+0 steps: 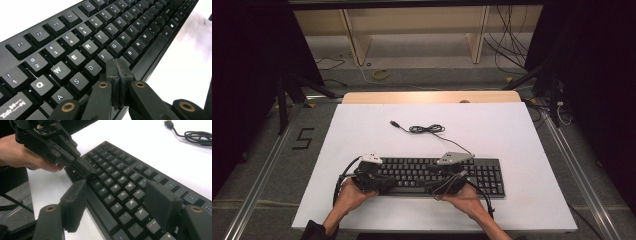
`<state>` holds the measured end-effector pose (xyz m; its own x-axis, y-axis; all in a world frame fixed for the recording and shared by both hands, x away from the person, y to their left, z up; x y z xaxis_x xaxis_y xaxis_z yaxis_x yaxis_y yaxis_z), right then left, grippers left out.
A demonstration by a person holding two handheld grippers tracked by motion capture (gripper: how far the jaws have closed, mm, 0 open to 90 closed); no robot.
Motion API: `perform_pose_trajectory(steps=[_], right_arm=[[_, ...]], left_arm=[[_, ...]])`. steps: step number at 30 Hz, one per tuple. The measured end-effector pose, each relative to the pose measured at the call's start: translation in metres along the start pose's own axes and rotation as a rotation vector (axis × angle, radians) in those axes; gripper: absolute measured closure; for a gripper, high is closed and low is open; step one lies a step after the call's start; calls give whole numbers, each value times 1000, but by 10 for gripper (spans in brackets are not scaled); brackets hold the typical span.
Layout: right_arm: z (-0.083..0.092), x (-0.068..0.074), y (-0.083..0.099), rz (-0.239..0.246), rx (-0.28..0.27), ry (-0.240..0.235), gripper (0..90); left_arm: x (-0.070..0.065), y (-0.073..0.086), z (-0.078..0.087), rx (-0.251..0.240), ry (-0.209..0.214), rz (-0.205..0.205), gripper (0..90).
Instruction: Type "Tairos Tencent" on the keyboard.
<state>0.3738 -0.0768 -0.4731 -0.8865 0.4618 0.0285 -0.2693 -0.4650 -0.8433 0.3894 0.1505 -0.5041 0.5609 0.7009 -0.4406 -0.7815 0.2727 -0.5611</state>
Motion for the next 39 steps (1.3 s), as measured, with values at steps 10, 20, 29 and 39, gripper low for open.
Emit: perform_pose_trajectory(steps=[10,20,29,39], right_arm=[[0,-1,0,1,2,4,354],[2,-2,0,-4,-2,8,354],[1,-1,0,-1,-1,6,354],[1,0,0,-1,-5,2,352]], left_arm=[[-1,1,-4,9,-16,-13,890],[-3,-7,8,-54,16,20,777],[1,-15,18,-102,13,46,591],[7,-23,20,-135,-29,72,384]])
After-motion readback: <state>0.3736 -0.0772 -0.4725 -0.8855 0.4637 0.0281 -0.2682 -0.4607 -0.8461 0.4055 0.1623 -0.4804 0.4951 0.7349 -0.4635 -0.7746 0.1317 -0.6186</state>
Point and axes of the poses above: each handheld gripper's, and its own axes: z roughly backward along the jaws, y roughly out of its underside, x roughly to its left, the point moved 4 cm from there along -z, roughly forward along the jaws, and after that the axes turned 14 degrees about z, right-handed, at the moved point
